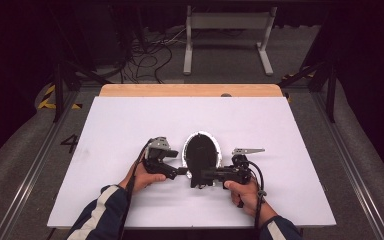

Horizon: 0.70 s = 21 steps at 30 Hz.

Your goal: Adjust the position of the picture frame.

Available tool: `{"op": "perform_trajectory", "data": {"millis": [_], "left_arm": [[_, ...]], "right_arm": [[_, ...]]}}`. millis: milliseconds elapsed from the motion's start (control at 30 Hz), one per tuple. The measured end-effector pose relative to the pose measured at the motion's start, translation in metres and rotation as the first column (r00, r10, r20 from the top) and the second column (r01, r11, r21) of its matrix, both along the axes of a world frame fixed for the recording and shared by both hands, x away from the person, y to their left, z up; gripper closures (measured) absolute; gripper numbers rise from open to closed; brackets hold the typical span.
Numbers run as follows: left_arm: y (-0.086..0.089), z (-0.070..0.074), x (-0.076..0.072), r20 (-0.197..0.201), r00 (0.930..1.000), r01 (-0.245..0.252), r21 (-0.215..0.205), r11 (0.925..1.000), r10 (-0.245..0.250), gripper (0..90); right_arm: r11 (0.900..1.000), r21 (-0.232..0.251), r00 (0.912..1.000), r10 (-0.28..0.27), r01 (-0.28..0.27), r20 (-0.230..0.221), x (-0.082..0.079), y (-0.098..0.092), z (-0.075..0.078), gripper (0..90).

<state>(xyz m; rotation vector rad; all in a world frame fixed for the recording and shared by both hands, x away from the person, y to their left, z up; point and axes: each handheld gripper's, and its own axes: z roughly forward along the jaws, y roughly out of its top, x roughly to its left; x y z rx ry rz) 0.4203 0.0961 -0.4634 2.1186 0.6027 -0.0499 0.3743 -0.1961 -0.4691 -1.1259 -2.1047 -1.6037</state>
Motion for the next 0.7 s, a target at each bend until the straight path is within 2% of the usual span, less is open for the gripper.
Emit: {"op": "perform_trajectory", "data": {"millis": [133, 200, 300, 433, 700], "left_arm": [[-0.0049, -0.0027, 0.0031, -0.015, 0.9993, 0.033, -0.007, 0.9994, -0.033, 16.6], [-0.0084, -0.0032, 0.0036, -0.036, 0.9983, 0.046, 0.002, 0.999, -0.046, 16.6], [-0.0083, -0.0029, 0.0034, -0.055, 0.997, 0.053, -0.021, 0.9984, -0.054, 16.6], [-0.0073, -0.0021, 0.0038, -0.072, 0.9958, 0.054, -0.03, 0.9981, -0.056, 16.5], [-0.0029, -0.0013, 0.0083, -0.096, 0.9944, 0.035, -0.09, 0.9954, -0.044, 18.2]], "right_arm": [[1.0, -0.001, 0.9998, 0.015, -0.015, 0.009, 0.0005, -0.0005, 0.0, 68.7], [1.0, -0.003, 0.9996, 0.024, -0.024, 0.017, 0.0, -0.0005, 0.0006, 68.7], [0.999, -0.007, 0.999, 0.035, -0.034, 0.03, -0.0012, -0.0004, 0.0015, 68.9], [0.999, -0.007, 0.9983, 0.038, -0.037, 0.044, -0.0014, 0.0003, 0.0018, 69.0], [0.999, -0.008, 0.9966, 0.054, -0.053, 0.062, -0.002, 0.0015, 0.0028, 70.0]]}}
